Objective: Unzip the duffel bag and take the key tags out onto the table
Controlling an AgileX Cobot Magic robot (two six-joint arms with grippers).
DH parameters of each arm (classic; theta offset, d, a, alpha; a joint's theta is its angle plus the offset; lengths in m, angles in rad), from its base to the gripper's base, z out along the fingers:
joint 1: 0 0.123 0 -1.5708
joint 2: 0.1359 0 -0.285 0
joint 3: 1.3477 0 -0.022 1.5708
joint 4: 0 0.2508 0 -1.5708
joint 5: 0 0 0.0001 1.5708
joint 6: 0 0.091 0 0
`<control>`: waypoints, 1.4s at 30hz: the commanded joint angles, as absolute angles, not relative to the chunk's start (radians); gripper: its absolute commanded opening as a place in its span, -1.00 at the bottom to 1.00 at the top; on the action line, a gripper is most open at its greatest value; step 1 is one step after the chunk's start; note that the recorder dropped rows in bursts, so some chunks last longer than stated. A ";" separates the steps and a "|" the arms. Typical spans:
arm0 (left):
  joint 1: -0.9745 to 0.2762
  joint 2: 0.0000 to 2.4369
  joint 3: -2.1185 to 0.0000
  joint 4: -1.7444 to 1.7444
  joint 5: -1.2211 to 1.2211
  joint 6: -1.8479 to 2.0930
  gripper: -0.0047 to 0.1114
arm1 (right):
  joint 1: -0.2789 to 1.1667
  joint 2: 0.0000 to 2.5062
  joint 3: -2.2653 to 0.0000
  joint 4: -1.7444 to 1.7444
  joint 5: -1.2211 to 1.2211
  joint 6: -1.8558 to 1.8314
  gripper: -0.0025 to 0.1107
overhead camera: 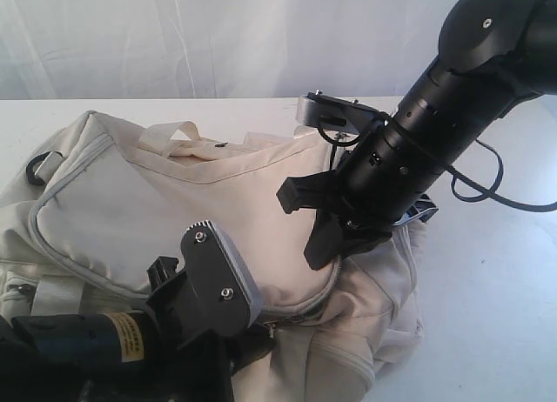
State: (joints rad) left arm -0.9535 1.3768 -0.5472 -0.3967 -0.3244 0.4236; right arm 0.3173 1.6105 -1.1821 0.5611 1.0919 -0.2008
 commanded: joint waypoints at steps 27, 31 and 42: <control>-0.668 1.097 -0.550 -0.326 0.212 0.555 -0.92 | 0.309 1.546 -1.177 0.298 1.089 -0.108 -0.90; -0.590 1.032 -0.550 -0.188 0.311 0.413 -0.92 | 0.264 1.546 -1.177 0.294 1.082 -0.108 -0.90; -0.558 0.858 -0.596 0.342 0.625 -0.071 -0.92 | 0.256 1.546 -1.177 0.294 1.058 -0.108 -0.90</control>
State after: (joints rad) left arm -0.5628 0.8975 -0.5706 0.1913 0.4827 0.0528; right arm 0.2698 1.5567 -1.1821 0.3525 1.0746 -0.1083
